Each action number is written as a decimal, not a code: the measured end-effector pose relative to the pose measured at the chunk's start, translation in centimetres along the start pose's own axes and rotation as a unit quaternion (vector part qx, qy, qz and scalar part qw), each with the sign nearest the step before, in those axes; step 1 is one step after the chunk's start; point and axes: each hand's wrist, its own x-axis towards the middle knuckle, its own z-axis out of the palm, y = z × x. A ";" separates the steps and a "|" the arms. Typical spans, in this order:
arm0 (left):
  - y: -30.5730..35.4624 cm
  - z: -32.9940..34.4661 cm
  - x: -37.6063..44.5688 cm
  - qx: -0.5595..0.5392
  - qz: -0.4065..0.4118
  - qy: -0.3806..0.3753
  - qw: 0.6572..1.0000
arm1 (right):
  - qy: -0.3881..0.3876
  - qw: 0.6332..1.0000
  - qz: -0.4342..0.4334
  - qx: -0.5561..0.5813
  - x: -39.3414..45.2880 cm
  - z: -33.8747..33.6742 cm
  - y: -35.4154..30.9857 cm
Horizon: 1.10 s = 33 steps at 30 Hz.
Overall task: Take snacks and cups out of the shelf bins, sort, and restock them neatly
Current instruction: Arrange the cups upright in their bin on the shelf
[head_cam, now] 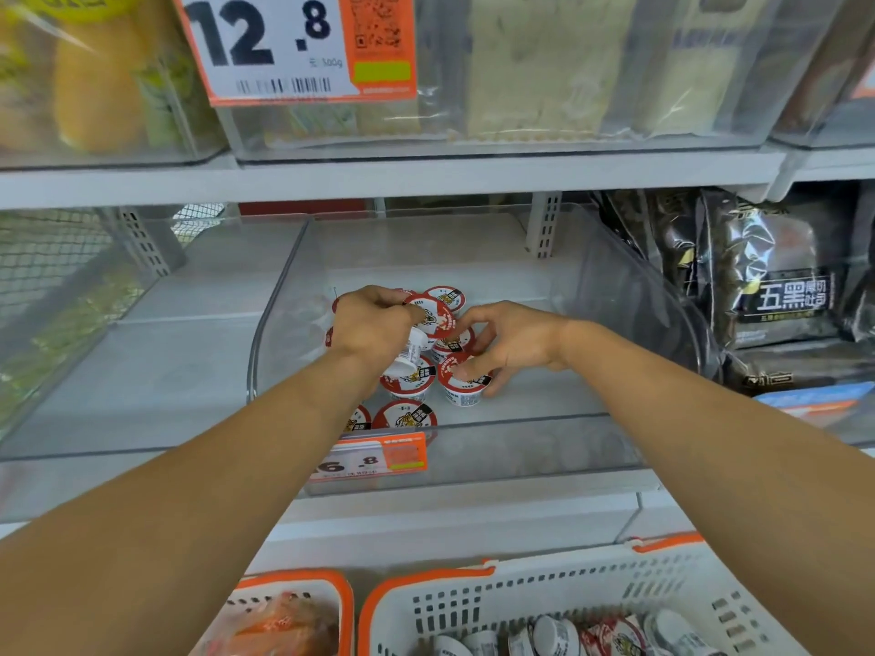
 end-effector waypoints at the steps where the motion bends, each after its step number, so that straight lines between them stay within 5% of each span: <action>1: 0.0 0.0 0.0 -0.004 -0.006 -0.006 1.000 | -0.002 1.000 0.004 0.002 -0.1 0.0 -0.1; 6: 0.2 0.0 -0.5 -0.034 -0.005 -0.039 0.999 | 0.067 0.993 -0.014 -0.095 -0.5 -1.0 -0.8; 8: 0.3 0.0 -0.6 -0.038 0.006 -0.060 0.997 | 0.105 0.993 -0.040 -0.023 -0.5 -1.4 -1.1; 12: 0.5 0.3 -1.3 -0.036 0.065 -0.111 0.991 | 0.013 0.985 -0.046 0.164 -1.1 -1.4 -1.4; 17: 0.4 0.3 -1.3 -0.010 0.058 -0.089 0.994 | 0.031 0.985 -0.033 0.166 -1.9 -2.3 -0.8; 23: 0.7 -0.3 -1.1 -0.063 -0.010 -0.042 0.997 | -0.067 0.995 0.069 0.022 -4.6 -1.7 -0.2; 29: 0.8 0.7 -1.7 -0.002 0.021 -0.104 0.994 | -0.005 0.993 0.109 -0.047 -4.9 -1.1 -0.1; 33: 0.6 1.4 -1.3 0.018 0.064 -0.132 0.989 | 0.061 0.989 0.052 0.123 -4.7 -1.9 -1.8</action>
